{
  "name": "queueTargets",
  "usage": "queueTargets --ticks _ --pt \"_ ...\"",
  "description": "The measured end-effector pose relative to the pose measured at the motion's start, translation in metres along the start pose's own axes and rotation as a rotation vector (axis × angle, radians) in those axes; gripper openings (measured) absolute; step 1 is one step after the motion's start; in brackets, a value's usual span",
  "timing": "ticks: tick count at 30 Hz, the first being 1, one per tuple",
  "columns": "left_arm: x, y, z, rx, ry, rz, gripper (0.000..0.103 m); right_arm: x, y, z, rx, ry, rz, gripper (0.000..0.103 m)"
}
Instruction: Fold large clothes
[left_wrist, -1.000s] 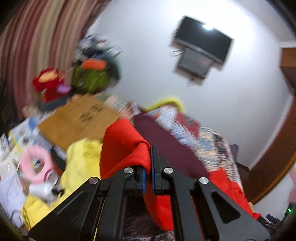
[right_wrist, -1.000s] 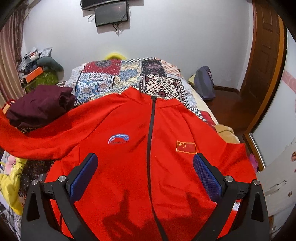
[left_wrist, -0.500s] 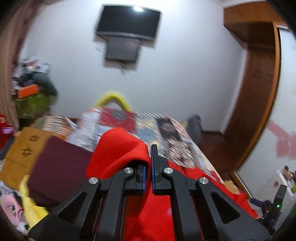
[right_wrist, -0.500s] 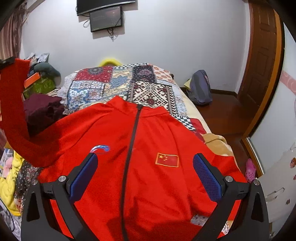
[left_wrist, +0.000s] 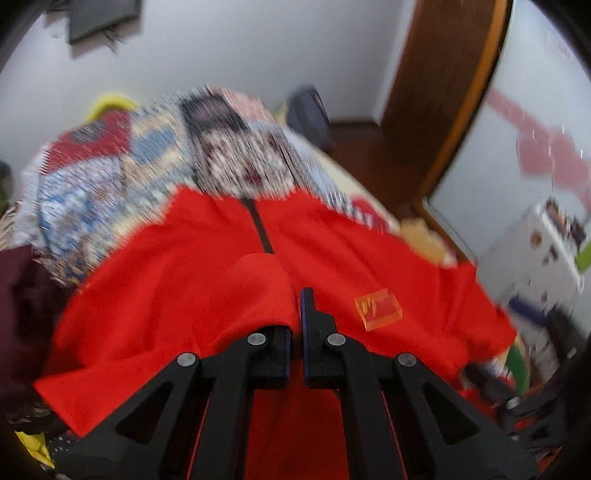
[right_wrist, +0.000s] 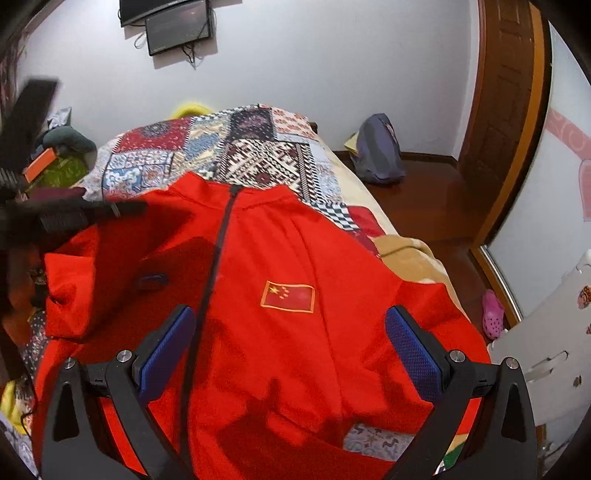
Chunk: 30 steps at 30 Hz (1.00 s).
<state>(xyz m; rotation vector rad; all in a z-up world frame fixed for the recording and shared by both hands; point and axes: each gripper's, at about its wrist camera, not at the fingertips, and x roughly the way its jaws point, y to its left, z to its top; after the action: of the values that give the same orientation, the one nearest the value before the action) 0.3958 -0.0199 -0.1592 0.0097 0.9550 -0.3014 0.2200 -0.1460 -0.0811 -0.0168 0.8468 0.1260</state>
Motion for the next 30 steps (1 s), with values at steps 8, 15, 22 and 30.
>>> queueTargets --ticks 8,15,22,30 --pt "0.048 -0.026 -0.048 0.105 0.192 -0.04 0.009 0.006 -0.01 -0.011 -0.004 0.04 -0.026 0.102" --pt "-0.011 -0.016 -0.062 0.122 0.135 -0.034 0.047 -0.002 -0.001 -0.006 -0.024 0.026 -0.017 0.102" --pt "-0.103 0.048 -0.078 0.026 -0.028 0.094 0.065 -0.002 0.031 0.004 -0.108 0.016 0.056 0.102" --pt "-0.133 0.132 -0.141 -0.12 0.028 0.281 0.066 0.043 0.09 0.01 -0.269 0.116 0.169 0.101"
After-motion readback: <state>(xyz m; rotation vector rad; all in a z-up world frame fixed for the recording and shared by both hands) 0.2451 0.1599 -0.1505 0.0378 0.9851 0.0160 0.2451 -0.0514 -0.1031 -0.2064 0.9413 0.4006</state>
